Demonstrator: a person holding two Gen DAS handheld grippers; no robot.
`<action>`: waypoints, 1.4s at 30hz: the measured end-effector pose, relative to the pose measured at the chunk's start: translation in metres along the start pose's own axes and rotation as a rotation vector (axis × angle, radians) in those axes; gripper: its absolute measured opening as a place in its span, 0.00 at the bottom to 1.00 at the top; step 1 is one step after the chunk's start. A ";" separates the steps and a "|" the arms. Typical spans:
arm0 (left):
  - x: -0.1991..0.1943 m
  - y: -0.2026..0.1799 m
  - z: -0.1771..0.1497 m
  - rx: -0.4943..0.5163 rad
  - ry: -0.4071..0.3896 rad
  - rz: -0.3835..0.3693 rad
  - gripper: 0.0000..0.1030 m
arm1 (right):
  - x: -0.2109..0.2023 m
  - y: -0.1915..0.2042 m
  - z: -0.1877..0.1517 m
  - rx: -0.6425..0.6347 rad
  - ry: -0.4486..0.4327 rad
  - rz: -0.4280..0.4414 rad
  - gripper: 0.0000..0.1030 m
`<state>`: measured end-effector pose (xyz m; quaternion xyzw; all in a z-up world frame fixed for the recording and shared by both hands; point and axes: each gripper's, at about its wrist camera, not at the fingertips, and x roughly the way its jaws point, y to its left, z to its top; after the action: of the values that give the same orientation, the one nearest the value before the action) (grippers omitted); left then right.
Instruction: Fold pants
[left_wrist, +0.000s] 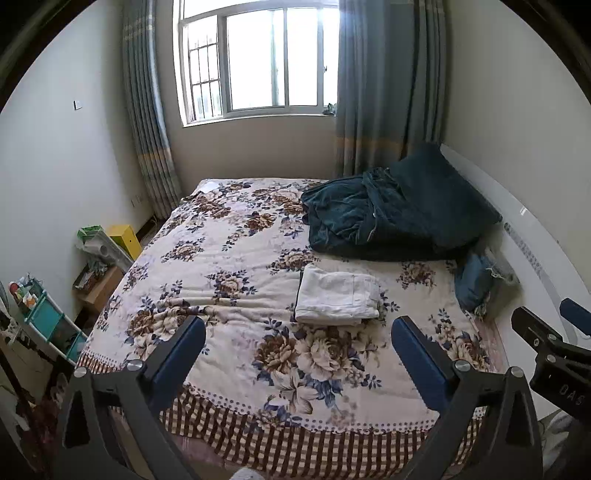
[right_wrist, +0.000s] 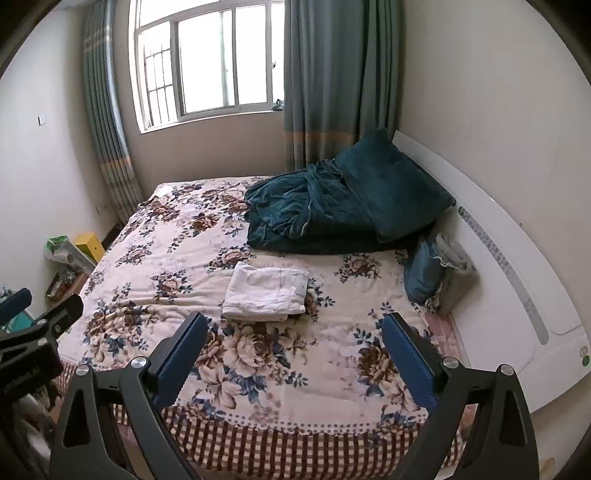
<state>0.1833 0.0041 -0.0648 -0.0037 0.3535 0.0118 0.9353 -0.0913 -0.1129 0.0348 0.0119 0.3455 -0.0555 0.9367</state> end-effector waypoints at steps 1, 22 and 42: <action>-0.003 0.000 -0.002 -0.003 -0.003 0.002 1.00 | 0.003 0.000 0.001 0.000 -0.004 -0.003 0.95; 0.071 -0.004 0.007 0.031 0.036 0.077 1.00 | 0.097 0.002 0.017 0.034 0.009 -0.082 0.98; 0.090 -0.012 0.007 0.062 0.055 0.055 1.00 | 0.118 0.004 0.012 0.029 0.034 -0.084 0.98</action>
<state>0.2556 -0.0056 -0.1189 0.0346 0.3792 0.0266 0.9243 0.0066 -0.1206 -0.0326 0.0119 0.3606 -0.0993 0.9273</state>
